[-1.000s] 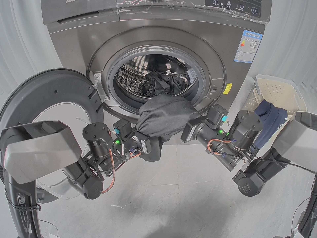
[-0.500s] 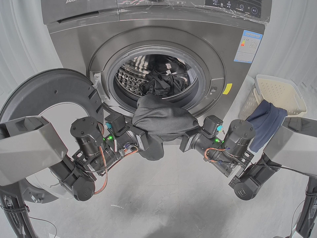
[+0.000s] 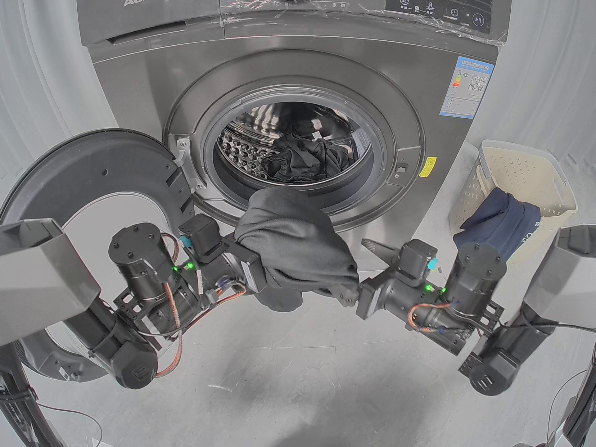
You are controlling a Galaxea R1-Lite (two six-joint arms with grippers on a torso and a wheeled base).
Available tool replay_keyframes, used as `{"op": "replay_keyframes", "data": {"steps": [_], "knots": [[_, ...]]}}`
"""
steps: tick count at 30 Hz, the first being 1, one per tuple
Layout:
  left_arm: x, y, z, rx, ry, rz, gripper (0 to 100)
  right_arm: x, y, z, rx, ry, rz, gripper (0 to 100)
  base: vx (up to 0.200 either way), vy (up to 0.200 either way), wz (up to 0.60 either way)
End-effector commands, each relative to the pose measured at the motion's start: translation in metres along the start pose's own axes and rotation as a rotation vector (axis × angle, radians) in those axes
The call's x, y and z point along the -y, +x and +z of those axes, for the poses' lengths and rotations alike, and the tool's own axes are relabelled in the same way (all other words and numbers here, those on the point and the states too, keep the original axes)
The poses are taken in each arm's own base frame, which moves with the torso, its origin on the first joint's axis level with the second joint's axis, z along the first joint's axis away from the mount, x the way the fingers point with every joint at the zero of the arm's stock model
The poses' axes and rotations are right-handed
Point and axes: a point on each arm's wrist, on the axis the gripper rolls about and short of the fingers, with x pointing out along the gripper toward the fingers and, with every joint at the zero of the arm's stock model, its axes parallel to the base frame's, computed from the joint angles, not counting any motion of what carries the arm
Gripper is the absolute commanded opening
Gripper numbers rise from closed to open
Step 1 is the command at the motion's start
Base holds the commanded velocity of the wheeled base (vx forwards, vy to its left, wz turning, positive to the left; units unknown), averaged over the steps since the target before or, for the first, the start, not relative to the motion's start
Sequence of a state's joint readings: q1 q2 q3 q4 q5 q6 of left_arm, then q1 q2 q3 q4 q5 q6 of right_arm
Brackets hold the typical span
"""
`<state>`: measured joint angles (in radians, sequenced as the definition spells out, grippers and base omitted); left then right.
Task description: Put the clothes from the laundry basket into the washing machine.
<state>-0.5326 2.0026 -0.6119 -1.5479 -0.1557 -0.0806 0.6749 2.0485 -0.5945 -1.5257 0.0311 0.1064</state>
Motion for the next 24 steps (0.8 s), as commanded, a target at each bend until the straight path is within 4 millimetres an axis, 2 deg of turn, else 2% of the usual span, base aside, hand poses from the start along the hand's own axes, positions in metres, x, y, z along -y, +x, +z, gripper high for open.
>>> {"op": "replay_keyframes", "data": {"steps": [1,6,14,20,24], "knots": [[0.008,-0.044,0.022,-0.008,-0.012,0.006,0,-0.020,-0.067,0.013,-0.069,-0.021,0.140,100,0.000,0.000,0.00],[0.008,-0.048,0.020,-0.021,0.007,0.013,0,-0.013,-0.071,0.008,-0.098,-0.024,0.103,100,0.000,0.000,0.00],[0.014,-0.054,0.011,-0.069,0.028,-0.007,0,0.005,-0.071,-0.019,-0.205,-0.017,-0.029,100,0.000,0.000,0.00],[0.019,-0.055,0.002,-0.103,0.024,-0.023,0,0.007,-0.071,-0.021,-0.214,-0.012,-0.057,100,0.000,0.000,0.00],[0.019,-0.054,-0.005,-0.129,0.042,-0.026,0,0.006,-0.070,-0.020,-0.207,-0.012,-0.051,100,0.200,0.000,0.00]]}}
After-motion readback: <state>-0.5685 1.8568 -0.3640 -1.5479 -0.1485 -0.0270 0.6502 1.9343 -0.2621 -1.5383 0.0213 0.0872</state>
